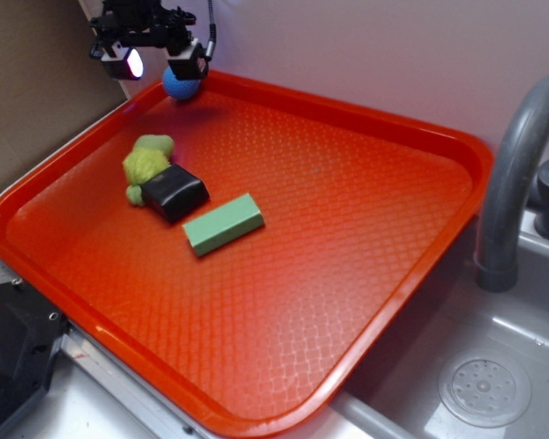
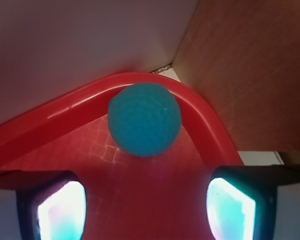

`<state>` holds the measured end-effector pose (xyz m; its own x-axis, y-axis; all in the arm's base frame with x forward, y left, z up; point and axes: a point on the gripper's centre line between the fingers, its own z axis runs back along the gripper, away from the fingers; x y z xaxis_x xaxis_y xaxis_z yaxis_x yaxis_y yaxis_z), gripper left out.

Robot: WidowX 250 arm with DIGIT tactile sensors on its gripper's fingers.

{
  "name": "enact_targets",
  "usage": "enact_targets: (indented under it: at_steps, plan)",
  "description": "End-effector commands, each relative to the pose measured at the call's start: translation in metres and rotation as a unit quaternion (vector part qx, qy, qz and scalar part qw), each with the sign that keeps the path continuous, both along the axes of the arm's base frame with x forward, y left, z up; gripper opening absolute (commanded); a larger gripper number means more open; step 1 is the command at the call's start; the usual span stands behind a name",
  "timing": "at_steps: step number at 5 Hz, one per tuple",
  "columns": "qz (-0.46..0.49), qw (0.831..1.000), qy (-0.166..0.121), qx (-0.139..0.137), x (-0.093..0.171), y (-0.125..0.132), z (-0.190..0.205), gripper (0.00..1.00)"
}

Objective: Grab the blue ball.

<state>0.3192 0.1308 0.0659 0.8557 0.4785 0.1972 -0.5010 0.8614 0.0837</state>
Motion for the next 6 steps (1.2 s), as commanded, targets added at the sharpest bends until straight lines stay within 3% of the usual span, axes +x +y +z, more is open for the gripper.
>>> enact_targets:
  at_steps: [1, 2, 4, 5, 6]
  plan:
    - [0.003, 0.998, -0.053, 0.029, 0.018, 0.023, 0.014, 1.0]
    - [0.019, 0.997, -0.048, 0.054, 0.02, 0.032, 0.01, 1.0]
    - [0.013, 0.998, -0.025, 0.059, 0.03, 0.039, -0.008, 1.0]
    - [0.013, 0.997, -0.018, 0.076, 0.033, 0.035, -0.012, 0.0]
    - [0.008, 0.997, -0.021, 0.08, 0.031, 0.032, -0.009, 0.0]
